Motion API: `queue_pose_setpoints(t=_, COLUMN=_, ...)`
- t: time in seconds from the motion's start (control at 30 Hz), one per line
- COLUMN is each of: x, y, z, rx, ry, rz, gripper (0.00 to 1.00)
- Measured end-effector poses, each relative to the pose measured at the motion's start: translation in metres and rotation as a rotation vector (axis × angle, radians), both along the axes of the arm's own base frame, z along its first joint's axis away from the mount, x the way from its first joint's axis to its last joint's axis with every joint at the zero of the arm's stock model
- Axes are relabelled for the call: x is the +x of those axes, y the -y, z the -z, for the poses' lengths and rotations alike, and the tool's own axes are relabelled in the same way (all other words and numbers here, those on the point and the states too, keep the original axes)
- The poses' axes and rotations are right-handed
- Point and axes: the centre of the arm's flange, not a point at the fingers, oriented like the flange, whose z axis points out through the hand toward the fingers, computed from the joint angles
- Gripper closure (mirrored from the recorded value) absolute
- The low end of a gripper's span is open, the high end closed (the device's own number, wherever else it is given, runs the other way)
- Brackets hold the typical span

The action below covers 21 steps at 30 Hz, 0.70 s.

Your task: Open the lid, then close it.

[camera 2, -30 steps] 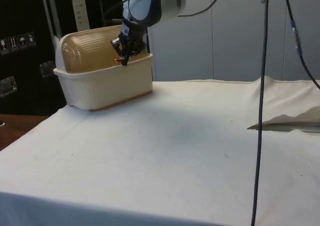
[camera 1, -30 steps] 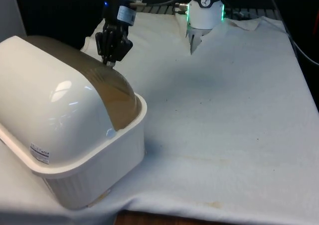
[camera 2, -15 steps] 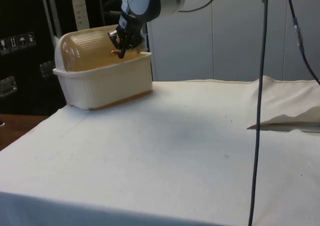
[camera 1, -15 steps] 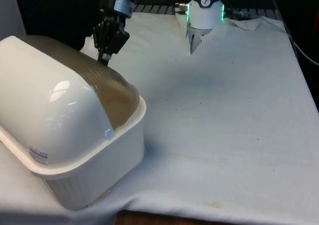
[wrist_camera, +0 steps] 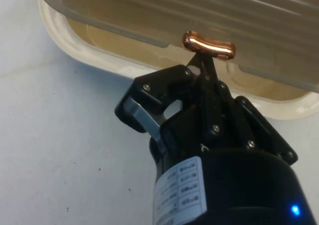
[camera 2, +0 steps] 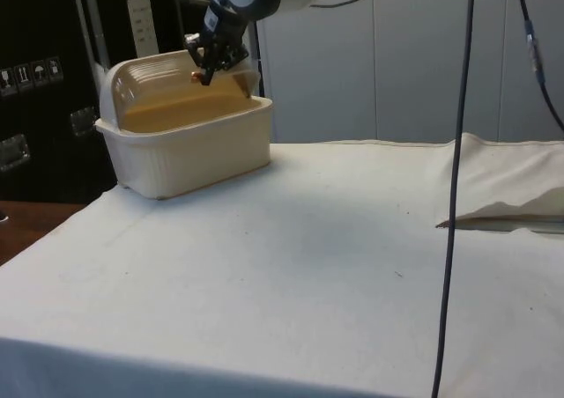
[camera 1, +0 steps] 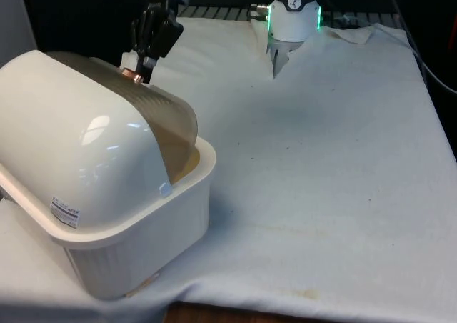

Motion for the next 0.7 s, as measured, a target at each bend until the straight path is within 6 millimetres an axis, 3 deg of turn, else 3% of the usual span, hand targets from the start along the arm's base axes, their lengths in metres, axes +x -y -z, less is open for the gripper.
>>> queue_pose_setpoints(t=0.33, x=0.004, y=0.003, z=-0.012, rx=0.009, ry=0.03, rz=0.023, gripper=1.0)
queue_pose_setpoints(t=0.7, x=0.007, y=0.013, z=-0.007, rx=0.019, ry=0.037, rz=0.068, gripper=1.0)
